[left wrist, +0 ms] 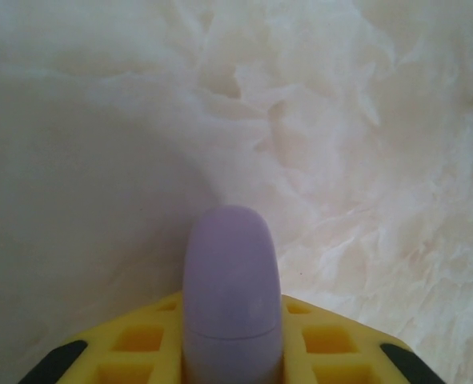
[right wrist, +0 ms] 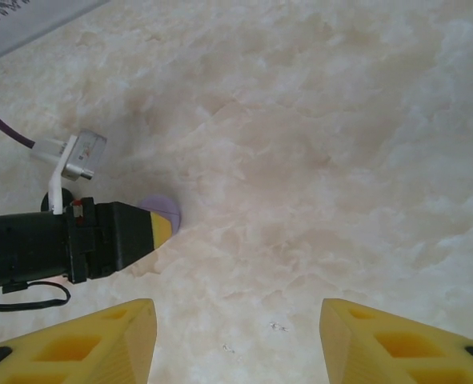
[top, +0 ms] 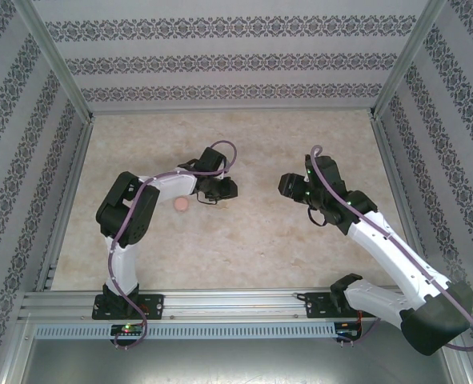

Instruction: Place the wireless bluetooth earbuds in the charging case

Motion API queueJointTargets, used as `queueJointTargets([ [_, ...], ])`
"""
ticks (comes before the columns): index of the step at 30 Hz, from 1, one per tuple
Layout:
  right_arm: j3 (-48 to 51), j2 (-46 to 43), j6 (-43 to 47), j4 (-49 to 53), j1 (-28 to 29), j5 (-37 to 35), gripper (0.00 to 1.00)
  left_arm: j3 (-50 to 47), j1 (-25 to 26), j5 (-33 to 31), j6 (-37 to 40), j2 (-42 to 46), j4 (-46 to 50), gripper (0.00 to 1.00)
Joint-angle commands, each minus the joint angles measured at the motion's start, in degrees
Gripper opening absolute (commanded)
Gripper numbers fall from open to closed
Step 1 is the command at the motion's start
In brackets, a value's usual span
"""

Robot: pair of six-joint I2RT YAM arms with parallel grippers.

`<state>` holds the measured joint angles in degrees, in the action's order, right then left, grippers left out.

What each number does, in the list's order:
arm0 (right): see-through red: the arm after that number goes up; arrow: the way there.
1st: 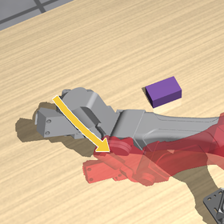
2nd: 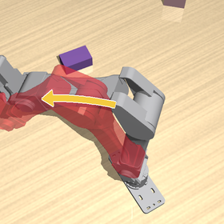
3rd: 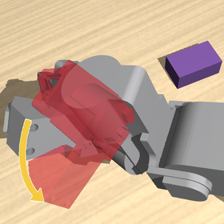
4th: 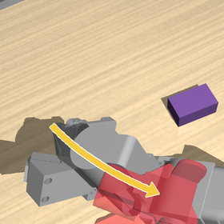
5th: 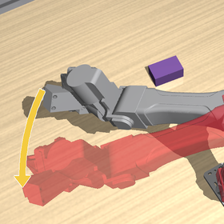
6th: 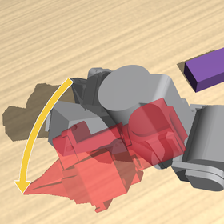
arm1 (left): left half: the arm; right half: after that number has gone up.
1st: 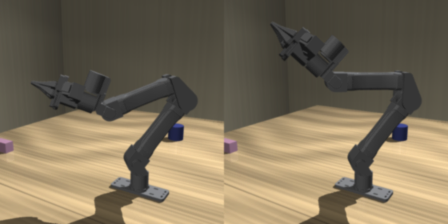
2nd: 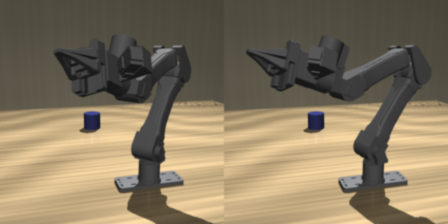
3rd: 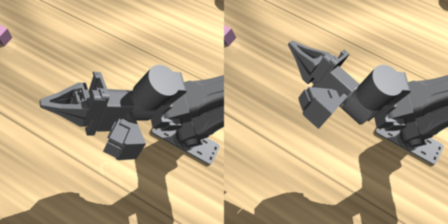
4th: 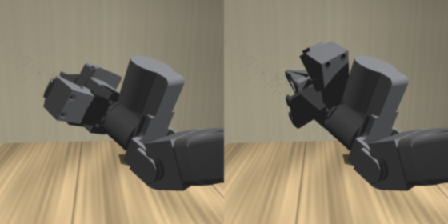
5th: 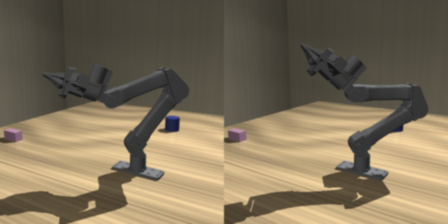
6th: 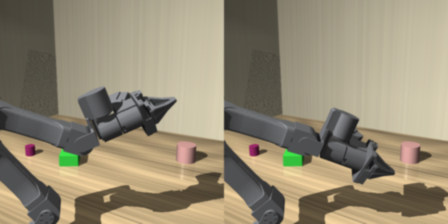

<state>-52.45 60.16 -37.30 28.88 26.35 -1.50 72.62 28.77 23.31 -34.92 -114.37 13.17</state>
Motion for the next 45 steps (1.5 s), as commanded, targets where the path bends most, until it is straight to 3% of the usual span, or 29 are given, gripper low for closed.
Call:
queueJointTargets([
  [1,-2.5,-0.3,1.0,-0.2,-0.5,-0.9,0.57,0.7,-0.2,-3.3,1.0,-1.7,6.9,0.31],
  [6,-3.8,-0.7,1.5,0.9,-0.7,-0.9,0.63,1.4,-0.2,-5.8,2.3,-0.4,9.3,0.52],
  [11,-4.8,-1.5,2.0,1.8,-1.1,-1.1,0.68,2.8,-0.4,-9.3,4.7,2.6,12.7,0.65],
  [21,-5.7,-2.7,2.8,3.5,-2.4,-1.2,0.83,6.1,-1.1,-16.5,9.6,8.1,19.9,0.82],
  [24,-6.0,-3.0,3.2,4.1,-2.9,-1.6,0.89,6.9,-1.3,-18.4,11.1,10.5,21.3,1.0],
  [28,-6.2,-3.9,4.5,4.9,-4.0,-2.4,0.98,7.0,-1.4,-20.1,13.4,16.5,20.8,1.0],
  [39,-7.7,-6.0,8.8,6.6,-10.6,-7.1,0.98,0.6,-1.4,-32.7,20.4,39.6,14.6,1.0],
  [45,-5.8,-5.5,14.1,2.5,-11.6,-15.4,0.98,-12.1,-1.4,-37.7,31.9,50.3,0.7,1.0],
])
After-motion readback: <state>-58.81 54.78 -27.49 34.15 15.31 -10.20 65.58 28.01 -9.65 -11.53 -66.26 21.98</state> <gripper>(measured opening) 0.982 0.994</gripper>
